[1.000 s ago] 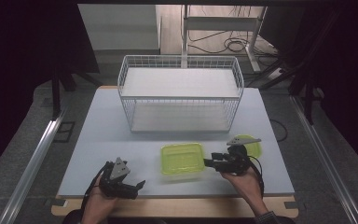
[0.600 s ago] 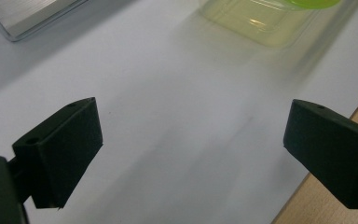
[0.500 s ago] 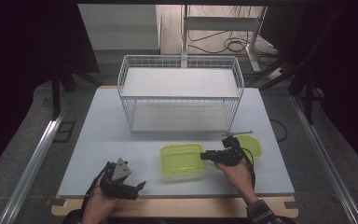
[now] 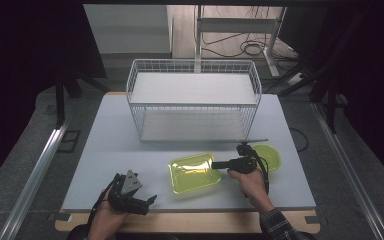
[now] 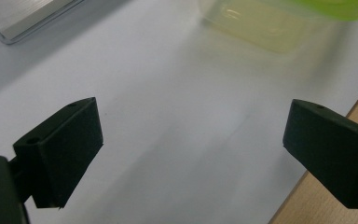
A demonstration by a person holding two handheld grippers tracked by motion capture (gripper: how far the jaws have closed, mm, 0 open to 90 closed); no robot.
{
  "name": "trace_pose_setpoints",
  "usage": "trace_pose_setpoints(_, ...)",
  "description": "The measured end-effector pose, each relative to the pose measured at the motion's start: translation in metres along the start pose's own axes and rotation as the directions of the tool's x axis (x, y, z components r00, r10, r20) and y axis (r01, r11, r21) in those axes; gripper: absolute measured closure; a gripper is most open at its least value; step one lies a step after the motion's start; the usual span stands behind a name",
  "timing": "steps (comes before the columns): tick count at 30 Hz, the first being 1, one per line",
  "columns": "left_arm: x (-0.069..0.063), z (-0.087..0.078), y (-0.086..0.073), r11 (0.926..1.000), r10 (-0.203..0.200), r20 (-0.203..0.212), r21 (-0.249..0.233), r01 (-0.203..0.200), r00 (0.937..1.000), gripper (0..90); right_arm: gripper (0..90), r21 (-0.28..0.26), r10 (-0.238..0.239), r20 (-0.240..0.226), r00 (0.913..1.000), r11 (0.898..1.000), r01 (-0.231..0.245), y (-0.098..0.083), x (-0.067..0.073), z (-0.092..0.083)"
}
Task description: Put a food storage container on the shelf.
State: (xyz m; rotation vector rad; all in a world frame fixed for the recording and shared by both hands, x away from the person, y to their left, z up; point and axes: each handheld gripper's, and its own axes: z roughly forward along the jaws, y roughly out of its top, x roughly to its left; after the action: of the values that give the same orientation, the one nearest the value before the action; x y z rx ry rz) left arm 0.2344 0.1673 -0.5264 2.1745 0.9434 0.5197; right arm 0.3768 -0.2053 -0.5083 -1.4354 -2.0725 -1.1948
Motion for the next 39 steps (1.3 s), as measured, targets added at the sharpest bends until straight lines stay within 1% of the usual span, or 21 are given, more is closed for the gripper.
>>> trace_pose_setpoints(1,0.0,0.0,0.0,1.0,0.002,-0.001,0.0,-0.002,1.0,4.3,79.4,0.003,-0.002,-0.011,0.9999,1.0,0.002,0.0,0.001,0.0)
trace_pose_setpoints(2,0.0,0.0,0.0,1.0,0.002,-0.002,-0.001,-0.002,1.0,4.3,79.6,0.011,-0.015,-0.004,0.9999,1.0,0.015,0.0,0.004,0.0)
trace_pose_setpoints(3,0.0,0.0,0.0,1.0,0.002,-0.002,-0.002,-0.002,1.0,4.3,79.6,0.007,-0.016,-0.001,0.9999,1.0,0.016,0.0,0.005,0.0)
trace_pose_setpoints(7,0.0,-0.001,0.0,1.0,-0.003,-0.003,-0.005,0.003,1.0,4.2,79.7,-0.008,-0.005,-0.017,0.9998,1.0,0.005,0.0,0.006,-0.002)
trace_pose_setpoints(8,0.001,-0.001,0.0,1.0,-0.004,-0.003,-0.006,0.004,1.0,4.1,79.8,-0.019,0.0,-0.03,0.9995,1.0,-0.001,0.001,0.006,-0.005)
trace_pose_setpoints(11,0.001,-0.001,0.0,0.9999,-0.008,-0.006,-0.007,0.008,0.9999,3.7,79.8,-0.031,-0.003,-0.033,0.9995,1.0,0.002,0.002,0.008,-0.009)
trace_pose_setpoints(12,0.002,-0.001,0.0,0.9999,-0.01,-0.007,-0.007,0.01,0.9999,3.7,79.7,-0.045,-0.006,-0.044,0.999,0.999,0.004,0.004,0.01,-0.013)
trace_pose_setpoints(13,0.002,-0.001,0.0,0.9999,-0.01,-0.007,-0.007,0.01,0.9999,3.7,79.7,-0.045,-0.006,-0.044,0.999,0.999,0.004,0.004,0.01,-0.013)
trace_pose_setpoints(17,0.001,-0.001,0.0,1.0,-0.006,-0.01,-0.006,0.006,0.9999,3.5,79.7,-0.077,-0.02,-0.072,0.9972,0.997,0.014,0.009,0.019,-0.023)
trace_pose_setpoints(21,0.002,-0.001,0.0,0.9999,-0.008,-0.01,-0.008,0.008,0.9999,3.5,79.7,-0.09,-0.033,-0.075,0.9966,0.996,0.026,0.013,0.024,-0.029)
trace_pose_setpoints(22,0.002,-0.001,-0.001,0.9999,-0.01,-0.009,-0.009,0.01,0.9999,3.5,79.7,-0.101,-0.042,-0.077,0.9961,0.994,0.035,0.017,0.027,-0.032)
trace_pose_setpoints(23,0.002,-0.001,-0.001,0.9999,-0.01,-0.009,-0.009,0.01,0.9999,3.4,79.7,-0.101,-0.042,-0.077,0.9961,0.994,0.035,0.017,0.027,-0.032)
trace_pose_setpoints(24,0.002,-0.001,-0.001,0.9999,-0.012,-0.009,-0.01,0.012,0.9999,3.4,79.7,-0.111,-0.05,-0.087,0.995,0.993,0.04,0.02,0.03,-0.035)
trace_pose_setpoints(27,0.002,-0.001,-0.001,0.9998,-0.014,-0.009,-0.011,0.014,0.9999,3.3,79.7,-0.122,-0.054,-0.09,0.9945,0.992,0.043,0.024,0.033,-0.039)
trace_pose_setpoints(29,0.002,-0.001,-0.001,0.9999,-0.015,-0.008,-0.008,0.015,0.9999,3.2,79.7,-0.137,-0.064,-0.09,0.9938,0.989,0.051,0.03,0.038,-0.045)
trace_pose_setpoints(33,0.002,-0.001,-0.001,0.9998,-0.016,-0.008,-0.009,0.016,0.9998,3.1,79.7,-0.155,-0.073,-0.088,0.9935,0.986,0.058,0.04,0.046,-0.055)
trace_pose_setpoints(38,0.003,-0.001,-0.001,0.9999,-0.015,-0.007,-0.007,0.015,0.9999,3.1,79.8,-0.183,-0.08,-0.102,0.9916,0.981,0.06,0.054,0.056,-0.066)
trace_pose_setpoints(39,0.003,-0.001,-0.001,0.9999,-0.015,-0.007,-0.007,0.015,0.9999,3.1,79.8,-0.183,-0.08,-0.102,0.9916,0.981,0.06,0.054,0.056,-0.066)
